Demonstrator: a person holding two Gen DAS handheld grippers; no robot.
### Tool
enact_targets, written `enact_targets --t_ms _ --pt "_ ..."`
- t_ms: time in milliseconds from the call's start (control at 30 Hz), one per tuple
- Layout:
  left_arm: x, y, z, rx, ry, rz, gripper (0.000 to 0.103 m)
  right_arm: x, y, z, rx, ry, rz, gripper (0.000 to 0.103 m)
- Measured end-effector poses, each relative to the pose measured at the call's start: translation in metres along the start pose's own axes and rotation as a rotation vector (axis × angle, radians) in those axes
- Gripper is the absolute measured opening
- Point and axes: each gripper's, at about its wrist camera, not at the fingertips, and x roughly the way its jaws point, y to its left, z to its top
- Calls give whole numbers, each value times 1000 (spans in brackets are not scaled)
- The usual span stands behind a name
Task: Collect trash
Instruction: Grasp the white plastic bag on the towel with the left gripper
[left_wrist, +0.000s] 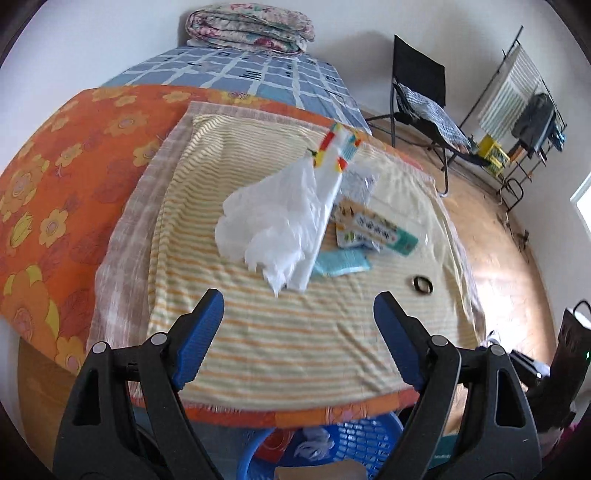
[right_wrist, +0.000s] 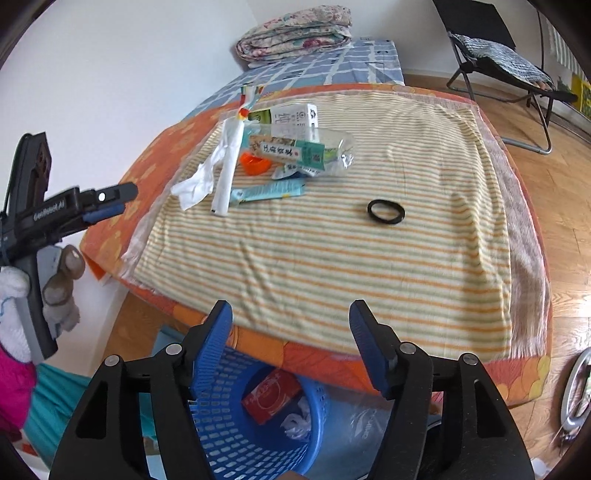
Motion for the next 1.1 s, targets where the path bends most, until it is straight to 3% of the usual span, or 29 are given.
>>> enact_targets --t_ms 367,633,767,1100 --pt "54 20 44 -166 79 -52 89 7 -28 44 10 -34 -49 66" --pt "100 40 59 -257 130 11 89 18 -44 55 62 -11 -35 66" --pt "118 44 66 -281 143 6 89 23 -49 59 82 -7 -34 66" --pt "147 62 69 -326 159 42 89 46 -57 67 50 23 -84 66"
